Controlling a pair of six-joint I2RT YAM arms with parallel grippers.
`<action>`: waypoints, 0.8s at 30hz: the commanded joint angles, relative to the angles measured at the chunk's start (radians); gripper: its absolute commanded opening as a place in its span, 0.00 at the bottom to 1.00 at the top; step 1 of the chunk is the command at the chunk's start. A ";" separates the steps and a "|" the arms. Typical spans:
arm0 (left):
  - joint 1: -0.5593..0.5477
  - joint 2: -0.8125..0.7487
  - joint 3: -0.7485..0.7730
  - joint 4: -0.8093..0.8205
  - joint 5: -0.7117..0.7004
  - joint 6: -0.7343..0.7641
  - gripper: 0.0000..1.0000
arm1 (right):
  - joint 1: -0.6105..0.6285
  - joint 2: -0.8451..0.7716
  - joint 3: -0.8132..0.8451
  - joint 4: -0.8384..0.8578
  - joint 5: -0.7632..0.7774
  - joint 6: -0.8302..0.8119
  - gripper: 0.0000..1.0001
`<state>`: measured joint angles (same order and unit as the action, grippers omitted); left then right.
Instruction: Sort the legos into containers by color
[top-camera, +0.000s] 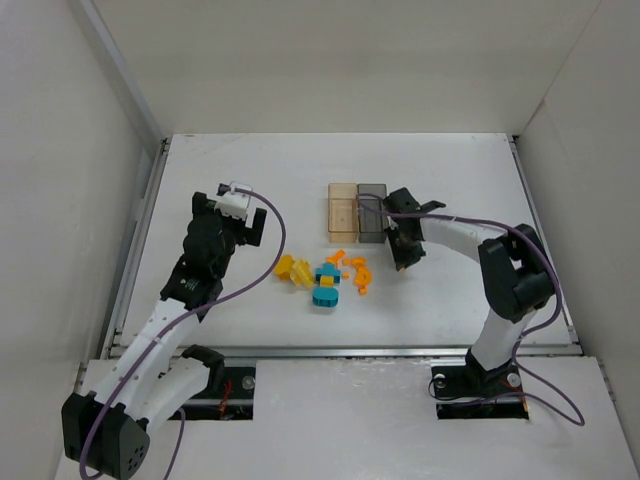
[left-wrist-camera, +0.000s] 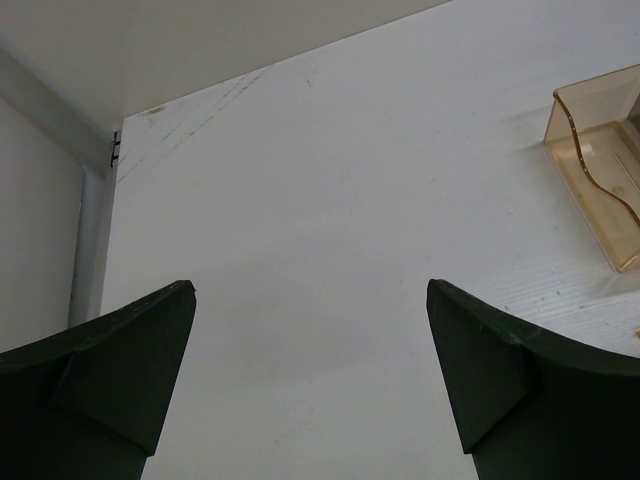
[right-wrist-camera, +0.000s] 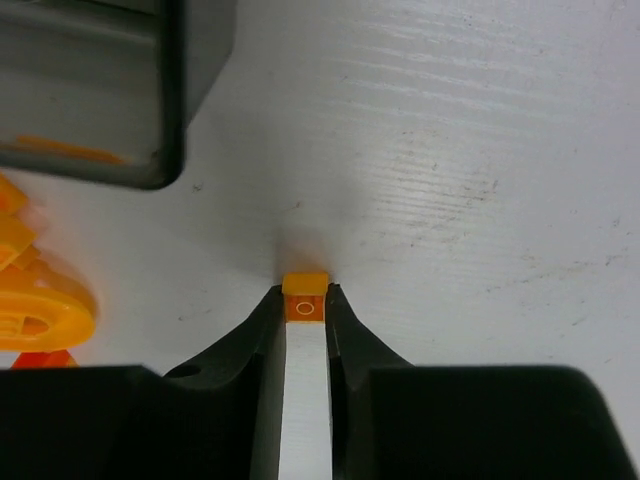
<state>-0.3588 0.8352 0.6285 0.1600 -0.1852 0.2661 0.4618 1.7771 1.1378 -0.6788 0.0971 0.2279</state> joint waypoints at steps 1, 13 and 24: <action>-0.005 -0.025 -0.015 0.049 0.004 0.033 1.00 | 0.038 -0.074 0.063 -0.016 0.035 -0.010 0.00; -0.005 -0.016 -0.044 -0.022 0.236 0.185 0.99 | 0.129 -0.035 0.366 0.272 -0.060 -0.033 0.00; -0.005 0.012 -0.044 -0.089 0.392 0.325 0.99 | 0.147 0.240 0.609 0.228 0.019 -0.102 0.02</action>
<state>-0.3588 0.8436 0.5953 0.0879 0.1230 0.5430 0.5983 2.0430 1.6859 -0.4591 0.0753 0.1532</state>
